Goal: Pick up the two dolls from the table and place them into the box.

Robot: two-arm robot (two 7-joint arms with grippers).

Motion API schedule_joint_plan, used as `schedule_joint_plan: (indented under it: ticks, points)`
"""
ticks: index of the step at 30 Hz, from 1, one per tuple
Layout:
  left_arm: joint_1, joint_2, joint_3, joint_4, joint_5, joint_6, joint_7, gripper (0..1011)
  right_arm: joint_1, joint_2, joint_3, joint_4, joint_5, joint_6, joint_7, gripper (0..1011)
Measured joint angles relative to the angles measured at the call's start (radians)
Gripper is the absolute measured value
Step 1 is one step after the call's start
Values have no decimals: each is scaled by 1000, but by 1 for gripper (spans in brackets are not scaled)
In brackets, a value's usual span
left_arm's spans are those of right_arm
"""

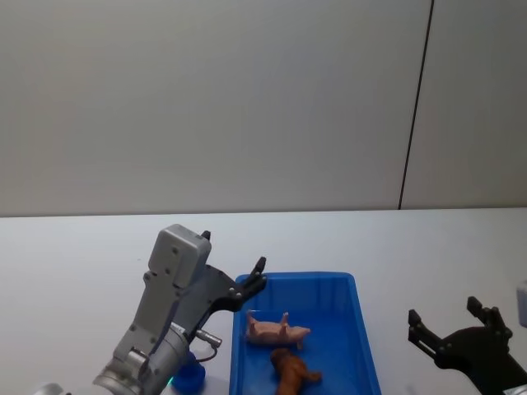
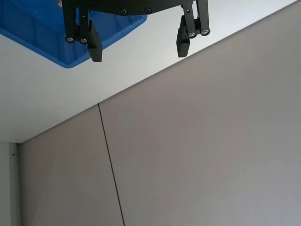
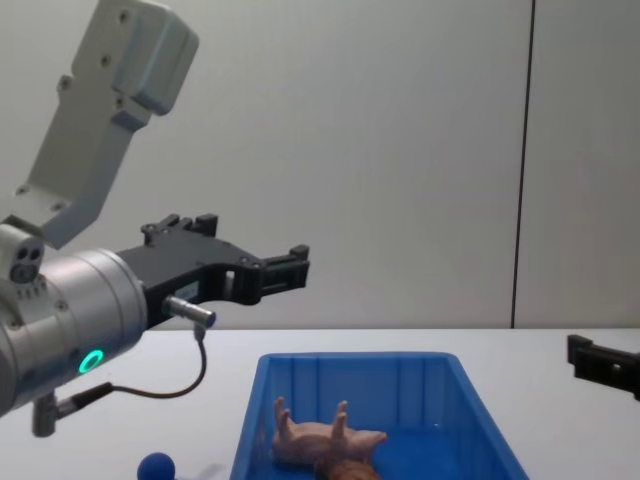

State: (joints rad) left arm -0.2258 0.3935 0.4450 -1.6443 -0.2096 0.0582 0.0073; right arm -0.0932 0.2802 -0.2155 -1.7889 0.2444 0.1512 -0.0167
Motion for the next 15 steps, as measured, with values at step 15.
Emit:
schedule_joint_plan:
  ticks: [15]
  points:
    - [51, 55, -35, -65, -68, 157, 50, 1001, -16, 8, 9, -7, 10, -8, -32, 1001]
